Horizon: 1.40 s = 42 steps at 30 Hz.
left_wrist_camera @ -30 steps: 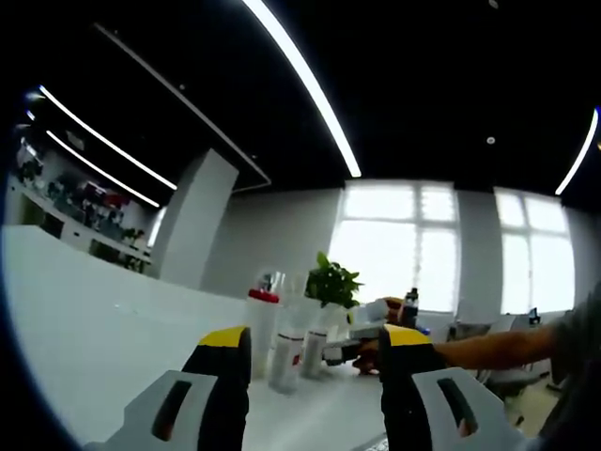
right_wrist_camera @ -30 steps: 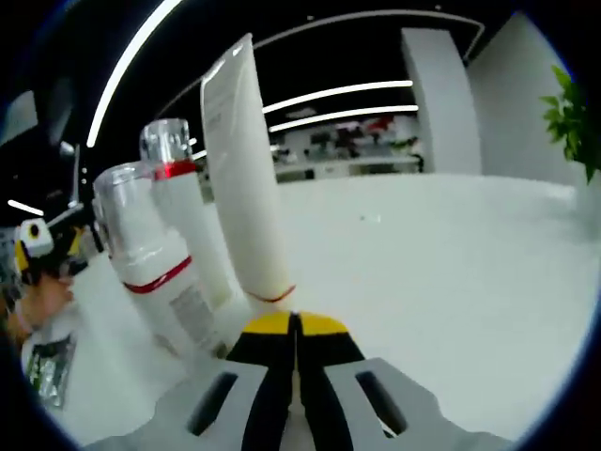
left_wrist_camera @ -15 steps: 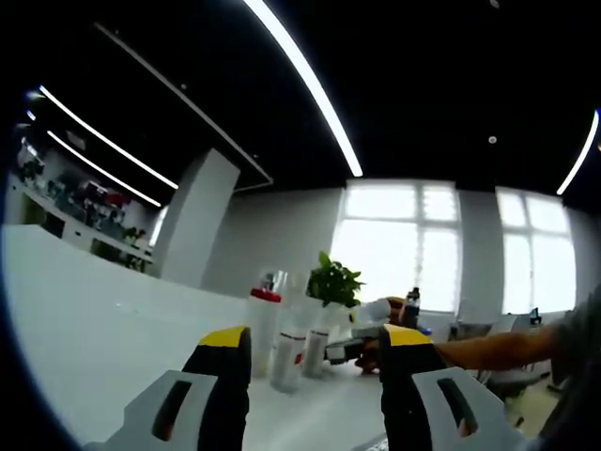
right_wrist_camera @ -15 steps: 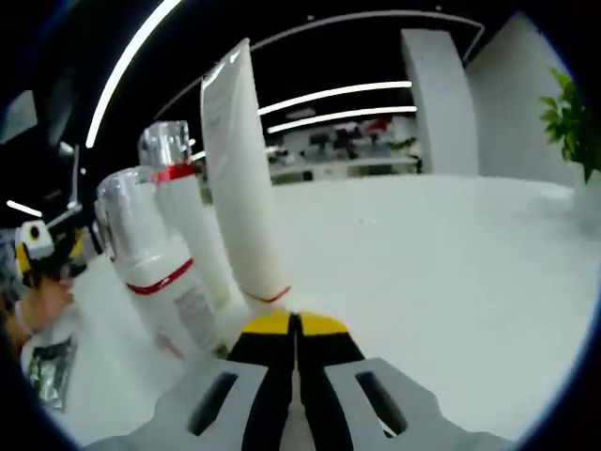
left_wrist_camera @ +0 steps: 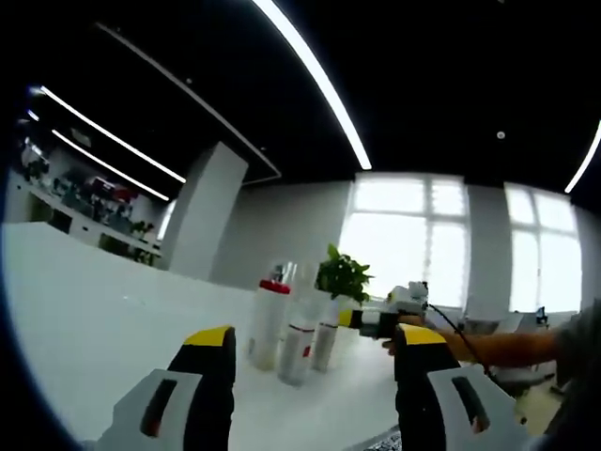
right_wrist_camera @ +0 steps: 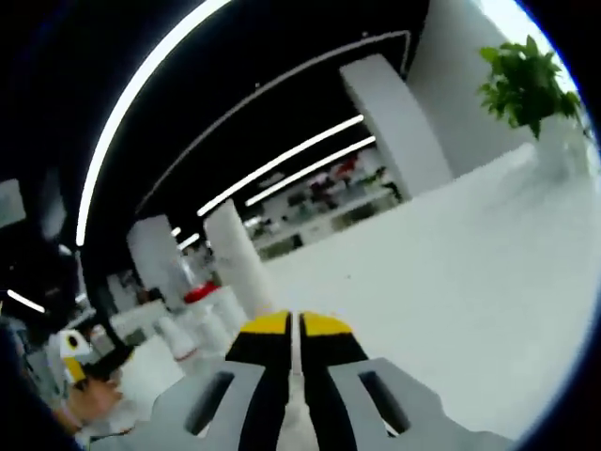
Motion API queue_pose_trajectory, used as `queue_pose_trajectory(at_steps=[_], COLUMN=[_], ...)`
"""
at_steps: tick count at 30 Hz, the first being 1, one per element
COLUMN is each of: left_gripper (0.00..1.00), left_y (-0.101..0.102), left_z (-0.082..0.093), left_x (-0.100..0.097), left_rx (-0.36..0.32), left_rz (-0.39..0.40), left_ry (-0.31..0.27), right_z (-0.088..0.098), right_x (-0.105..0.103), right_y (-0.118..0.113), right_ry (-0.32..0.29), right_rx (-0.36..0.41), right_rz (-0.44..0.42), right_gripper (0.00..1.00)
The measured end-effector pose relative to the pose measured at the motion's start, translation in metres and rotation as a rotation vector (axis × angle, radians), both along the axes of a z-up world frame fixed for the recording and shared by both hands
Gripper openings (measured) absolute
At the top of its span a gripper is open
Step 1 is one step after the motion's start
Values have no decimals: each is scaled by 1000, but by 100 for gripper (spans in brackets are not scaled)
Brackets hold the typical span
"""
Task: Arrange the skincare products in the storage area until every visible bottle or jar stands upright without overlapping.
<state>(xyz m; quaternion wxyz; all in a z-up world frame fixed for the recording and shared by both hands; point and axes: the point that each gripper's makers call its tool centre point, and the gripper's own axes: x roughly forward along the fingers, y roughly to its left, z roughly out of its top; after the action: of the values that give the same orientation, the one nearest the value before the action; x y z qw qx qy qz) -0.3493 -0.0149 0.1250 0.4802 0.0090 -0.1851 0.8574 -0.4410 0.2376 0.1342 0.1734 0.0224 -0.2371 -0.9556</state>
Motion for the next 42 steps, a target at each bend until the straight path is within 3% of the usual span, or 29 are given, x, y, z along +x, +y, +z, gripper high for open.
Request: queue_pose_trajectory(at_steps=[4, 8, 14, 17, 21, 25, 29, 31, 32, 34, 37, 39, 41, 42], left_gripper=[80, 85, 93, 94, 98, 99, 97, 89, 79, 72, 64, 44, 28, 27], left_y=[3, 4, 9, 12, 21, 26, 24, 19, 14, 10, -4, -15, -22, -25], left_z=[-2, -5, -10, -13, -16, -17, -1, 8, 6, -1, -28, -31, -36, -37], left_x=[2, 2, 3, 7, 17, 25, 36, 41, 45, 62, 82, 97, 120, 132], left_rx=[-7, -29, -44, -70, -114, -169, -143, -138, -153, -184, -342, -378, -376, -369], left_rz=[-12, -3, -15, -21, -54, -87, -99, -63, -32, -35, -8, 20, -10, -37], left_ry=[-10, -9, -32, -27, -12, 2, 9, 26, 33, 50, 17, 49, -32, -62], right_z=[12, 19, 30, 37, 43, 35, 1, -10, -17, -22, -26, -27, -32, -35], right_x=[15, 36, 85, 119, 151, 179, 211, 217, 224, 230, 225, 218, 213, 213], right_y=[2, -7, -56, -83, -108, -135, -166, -173, -178, -181, -179, -177, -176, -177], right_ry=[46, 93, 140, 155, 130, 102, -65, -122, -171, -223, -299, -320, -339, -356], right_rx=[-42, -99, -117, -184, -236, -166, -131, -142, -165, -191, -236, -257, -248, -245], right_rz=[-3, 21, 237, 347, 479, 581, 747, 773, 796, 825, 822, 790, 785, 785], right_gripper=[20, 46, 84, 100, 100, 100, 100, 100, 100, 100, 100, 100, 100, 100])
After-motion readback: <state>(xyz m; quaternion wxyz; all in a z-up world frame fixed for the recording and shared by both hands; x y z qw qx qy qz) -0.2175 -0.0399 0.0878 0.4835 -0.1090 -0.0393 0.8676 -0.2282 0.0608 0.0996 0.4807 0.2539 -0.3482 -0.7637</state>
